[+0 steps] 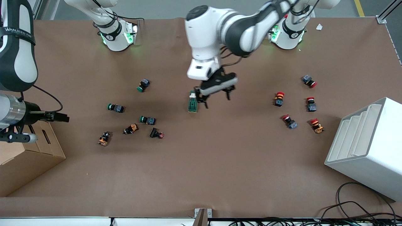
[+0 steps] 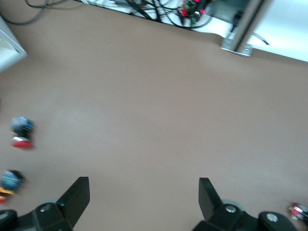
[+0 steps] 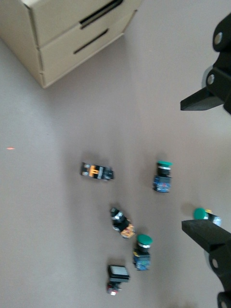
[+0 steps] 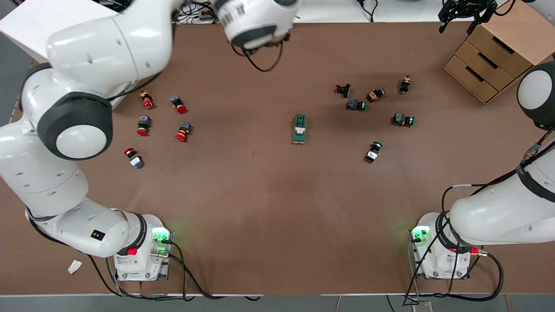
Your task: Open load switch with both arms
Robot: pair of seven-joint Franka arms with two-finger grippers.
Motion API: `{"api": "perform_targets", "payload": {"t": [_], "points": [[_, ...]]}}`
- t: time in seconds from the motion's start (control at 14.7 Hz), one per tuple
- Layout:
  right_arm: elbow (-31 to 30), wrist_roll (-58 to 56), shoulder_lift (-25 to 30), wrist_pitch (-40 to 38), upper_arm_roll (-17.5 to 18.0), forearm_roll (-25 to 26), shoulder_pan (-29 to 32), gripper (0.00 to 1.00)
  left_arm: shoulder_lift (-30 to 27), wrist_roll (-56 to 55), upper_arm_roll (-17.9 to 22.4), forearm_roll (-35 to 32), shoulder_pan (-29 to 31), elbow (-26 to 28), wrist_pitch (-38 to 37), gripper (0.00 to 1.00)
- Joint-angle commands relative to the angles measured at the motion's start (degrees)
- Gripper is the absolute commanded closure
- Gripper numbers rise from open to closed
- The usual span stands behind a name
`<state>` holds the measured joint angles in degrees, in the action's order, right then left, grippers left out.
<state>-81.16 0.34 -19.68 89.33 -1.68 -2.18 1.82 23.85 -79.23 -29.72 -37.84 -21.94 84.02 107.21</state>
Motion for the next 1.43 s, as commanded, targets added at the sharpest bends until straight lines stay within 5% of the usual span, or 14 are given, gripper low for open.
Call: {"api": "perform_targets", "payload": {"t": [0.0,0.48,0.82,1.16,1.36], "points": [[3.11,-0.33,0.61,-3.02,0.72,-0.54,0.29,0.0,0.06,10.81,-0.25,4.95,2.86,-5.78,-7.87,0.0],[0.23,-5.67,3.85,0.56,0.02,1.04,-0.94,0.0,-7.48,30.85,0.18,14.52,18.06,-6.59,-9.82,0.0],[-12.08,-7.02,12.99,5.25,-4.03,1.21,-2.88,0.0,-16.18,50.45,14.4,29.99,18.25,-3.43,-12.46,0.0],[-15.33,-6.31,19.04,2.08,-3.94,2.88,-2.79,0.0,-22.87,70.84,23.11,35.18,18.6,2.37,-16.59,0.0],[-18.24,-6.31,23.27,2.08,-3.85,3.85,-2.79,0.0,-27.08,76.67,24.88,38.62,20.62,7.72,-17.13,0.0]]}}
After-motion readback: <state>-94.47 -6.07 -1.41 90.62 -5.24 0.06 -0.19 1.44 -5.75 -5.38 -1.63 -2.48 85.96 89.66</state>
